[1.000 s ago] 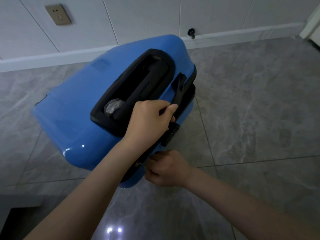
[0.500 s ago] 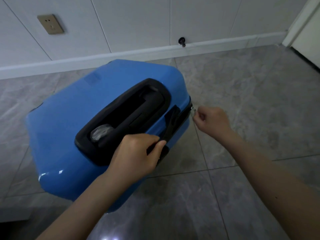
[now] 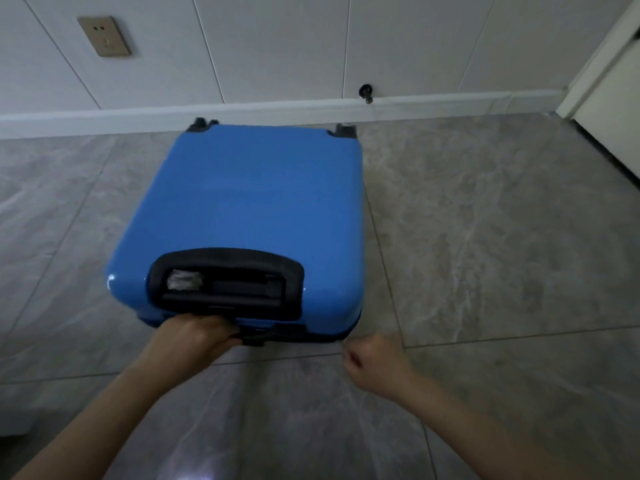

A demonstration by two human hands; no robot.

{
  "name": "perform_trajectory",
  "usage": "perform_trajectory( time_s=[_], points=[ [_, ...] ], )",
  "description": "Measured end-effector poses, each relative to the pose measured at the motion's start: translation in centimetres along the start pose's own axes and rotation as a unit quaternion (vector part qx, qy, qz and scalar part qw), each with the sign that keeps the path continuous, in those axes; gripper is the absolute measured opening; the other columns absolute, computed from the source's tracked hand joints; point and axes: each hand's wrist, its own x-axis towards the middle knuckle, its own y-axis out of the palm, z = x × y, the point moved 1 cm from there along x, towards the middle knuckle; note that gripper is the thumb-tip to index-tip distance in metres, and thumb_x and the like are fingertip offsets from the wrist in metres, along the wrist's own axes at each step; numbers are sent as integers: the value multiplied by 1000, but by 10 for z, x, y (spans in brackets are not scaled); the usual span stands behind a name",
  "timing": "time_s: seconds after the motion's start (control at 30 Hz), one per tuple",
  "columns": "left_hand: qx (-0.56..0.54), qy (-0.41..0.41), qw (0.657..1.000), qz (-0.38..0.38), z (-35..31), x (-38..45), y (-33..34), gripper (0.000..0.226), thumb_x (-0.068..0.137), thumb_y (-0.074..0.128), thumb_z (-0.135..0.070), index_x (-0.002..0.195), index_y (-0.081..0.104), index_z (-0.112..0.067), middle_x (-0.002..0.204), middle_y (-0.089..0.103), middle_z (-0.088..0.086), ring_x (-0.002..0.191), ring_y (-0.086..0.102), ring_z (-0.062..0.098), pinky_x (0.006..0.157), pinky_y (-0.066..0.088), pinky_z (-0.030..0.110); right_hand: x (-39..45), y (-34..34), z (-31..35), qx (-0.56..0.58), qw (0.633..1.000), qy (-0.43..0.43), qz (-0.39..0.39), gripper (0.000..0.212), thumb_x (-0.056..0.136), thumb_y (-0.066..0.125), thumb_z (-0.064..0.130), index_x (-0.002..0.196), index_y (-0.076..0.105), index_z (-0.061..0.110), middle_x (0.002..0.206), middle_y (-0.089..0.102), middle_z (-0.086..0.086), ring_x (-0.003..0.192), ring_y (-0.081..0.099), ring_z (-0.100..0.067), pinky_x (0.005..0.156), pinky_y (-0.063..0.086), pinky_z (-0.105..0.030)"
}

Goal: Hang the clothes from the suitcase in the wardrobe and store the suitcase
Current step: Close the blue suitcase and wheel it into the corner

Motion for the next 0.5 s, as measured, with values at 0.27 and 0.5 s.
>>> perform_trajectory(
  time_s=[0.27, 0.5],
  points=[
    [-226, -543, 794, -153, 30, 22, -24, 30, 84, 56, 0, 114, 62, -2, 120, 56, 24, 106, 53, 39, 88, 43, 43, 32, 27, 73, -74, 997, -17, 13, 24, 66, 57, 30, 47, 51, 16, 41, 54, 4, 30, 48, -14, 42, 14, -15],
    [-469, -550, 651, -232, -45, 52, -20, 42, 89, 59, -31, 123, 41, -15, 104, 51, -8, 90, 51, 2, 89, 47, 21, 37, 32, 69, -81, 995, 42, 40, 27, 61, 61, 39, 45, 53, 19, 37, 51, 4, 28, 47, -12, 40, 13, -14]
  ],
)
